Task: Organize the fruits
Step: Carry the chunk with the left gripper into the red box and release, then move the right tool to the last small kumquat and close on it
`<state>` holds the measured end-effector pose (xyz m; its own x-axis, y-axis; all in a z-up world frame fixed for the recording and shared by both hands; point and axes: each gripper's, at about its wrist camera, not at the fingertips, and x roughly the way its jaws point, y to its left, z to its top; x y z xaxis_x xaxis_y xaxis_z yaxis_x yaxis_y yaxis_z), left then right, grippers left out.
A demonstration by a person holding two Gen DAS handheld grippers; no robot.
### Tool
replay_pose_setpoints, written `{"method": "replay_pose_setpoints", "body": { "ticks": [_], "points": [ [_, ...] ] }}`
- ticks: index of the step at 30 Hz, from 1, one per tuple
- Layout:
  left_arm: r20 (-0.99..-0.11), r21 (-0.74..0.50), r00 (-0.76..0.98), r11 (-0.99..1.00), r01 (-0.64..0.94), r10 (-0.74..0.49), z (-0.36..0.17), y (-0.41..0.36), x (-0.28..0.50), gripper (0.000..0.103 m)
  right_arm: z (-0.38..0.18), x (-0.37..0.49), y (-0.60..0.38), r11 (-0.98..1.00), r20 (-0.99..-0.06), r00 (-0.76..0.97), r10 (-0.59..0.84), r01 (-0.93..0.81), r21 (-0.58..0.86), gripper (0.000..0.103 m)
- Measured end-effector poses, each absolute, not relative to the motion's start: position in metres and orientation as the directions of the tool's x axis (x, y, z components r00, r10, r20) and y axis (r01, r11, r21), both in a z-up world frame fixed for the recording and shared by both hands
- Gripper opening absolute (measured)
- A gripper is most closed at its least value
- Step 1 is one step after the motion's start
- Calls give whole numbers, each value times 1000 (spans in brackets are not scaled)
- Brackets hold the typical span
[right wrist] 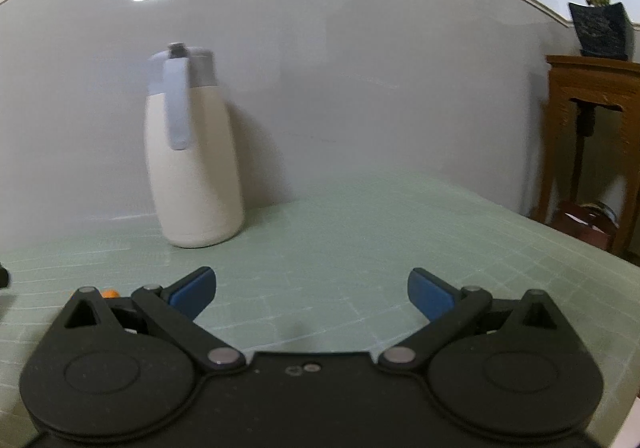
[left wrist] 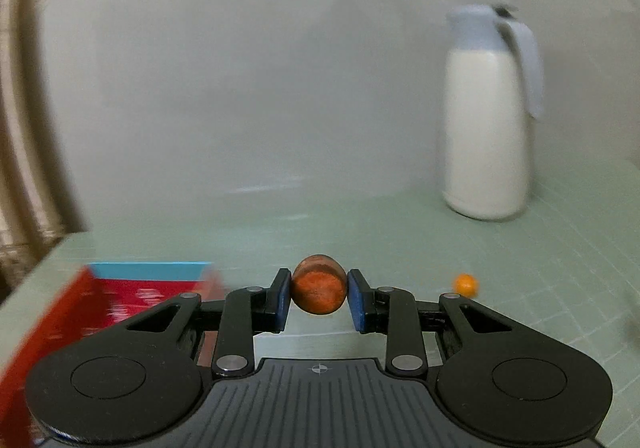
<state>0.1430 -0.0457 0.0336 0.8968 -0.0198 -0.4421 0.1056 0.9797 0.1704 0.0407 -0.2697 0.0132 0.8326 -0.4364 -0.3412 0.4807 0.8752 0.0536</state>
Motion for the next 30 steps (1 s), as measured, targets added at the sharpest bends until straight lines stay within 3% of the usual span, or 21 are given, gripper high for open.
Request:
{"method": "replay_pose_setpoints", "body": {
  "ticks": [5, 11, 23, 24, 26, 27, 30],
  "points": [
    [-403, 205, 907, 978, -37, 119, 42, 5, 129, 30, 12, 53, -242, 907, -346, 856, -384, 419, 31, 103],
    [-436, 223, 858, 956, -190, 272, 30, 61, 133, 30, 11, 65, -209, 941, -349, 883, -315, 339, 8, 103],
    [-526, 186, 778, 939, -289, 343, 9, 108, 137, 31, 6, 87, -153, 977, -362, 908, -210, 211, -36, 103],
    [-528, 181, 776, 938, -295, 346, 9, 110, 134, 33, 6, 90, -150, 978, -364, 909, -205, 206, -36, 103],
    [-521, 170, 777, 935, -310, 353, 9, 114, 128, 55, 5, 98, -145, 981, -372, 909, -191, 192, -35, 103],
    [-510, 171, 780, 931, -323, 364, 10, 117, 126, 61, 4, 102, -143, 982, -377, 908, -184, 186, -33, 103],
    [-477, 166, 795, 927, -338, 375, 15, 124, 112, 64, 1, 109, -138, 986, -400, 902, -162, 168, -22, 103]
  ]
}}
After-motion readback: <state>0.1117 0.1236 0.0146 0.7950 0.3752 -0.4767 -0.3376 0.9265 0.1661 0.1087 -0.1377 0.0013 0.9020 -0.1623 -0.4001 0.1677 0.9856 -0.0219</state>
